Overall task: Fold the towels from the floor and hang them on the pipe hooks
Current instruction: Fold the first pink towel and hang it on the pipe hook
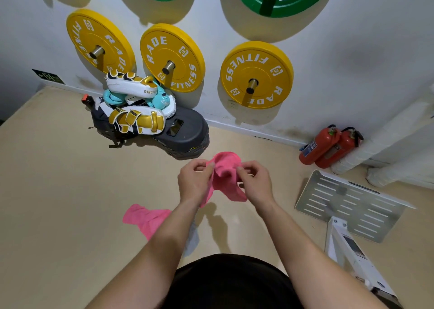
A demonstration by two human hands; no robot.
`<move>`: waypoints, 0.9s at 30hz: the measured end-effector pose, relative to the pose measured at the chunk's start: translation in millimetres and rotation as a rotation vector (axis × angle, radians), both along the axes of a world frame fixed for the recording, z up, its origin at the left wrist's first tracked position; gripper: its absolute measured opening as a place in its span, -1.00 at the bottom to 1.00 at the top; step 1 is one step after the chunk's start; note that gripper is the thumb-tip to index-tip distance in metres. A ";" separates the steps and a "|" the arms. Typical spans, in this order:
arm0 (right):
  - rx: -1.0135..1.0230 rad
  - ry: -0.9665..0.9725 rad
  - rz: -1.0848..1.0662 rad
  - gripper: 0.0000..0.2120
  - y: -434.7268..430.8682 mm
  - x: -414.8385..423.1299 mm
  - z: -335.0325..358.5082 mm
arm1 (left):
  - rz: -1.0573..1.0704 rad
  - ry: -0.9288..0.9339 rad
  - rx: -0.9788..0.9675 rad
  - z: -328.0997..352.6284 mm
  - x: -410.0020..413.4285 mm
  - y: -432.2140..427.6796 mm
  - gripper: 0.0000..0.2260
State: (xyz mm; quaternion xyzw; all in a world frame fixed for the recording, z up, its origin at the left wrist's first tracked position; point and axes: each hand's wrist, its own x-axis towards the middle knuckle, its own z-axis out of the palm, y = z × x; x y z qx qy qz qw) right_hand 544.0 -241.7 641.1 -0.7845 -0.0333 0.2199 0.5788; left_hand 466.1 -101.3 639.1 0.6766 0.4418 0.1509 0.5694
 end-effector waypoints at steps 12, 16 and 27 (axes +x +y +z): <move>0.096 0.019 0.015 -0.98 6.6 -22.5 -2.8 | -0.174 -0.042 0.054 -1.6 -6.2 -28.7 -0.91; 0.092 -0.001 0.038 -0.96 6.3 -23.4 -2.9 | -0.200 -0.011 0.075 0.2 -9.0 -28.6 -0.84; 0.016 -0.115 0.116 -0.87 4.3 -11.3 -3.5 | -0.362 -0.032 -0.077 1.6 -13.1 -15.9 -0.57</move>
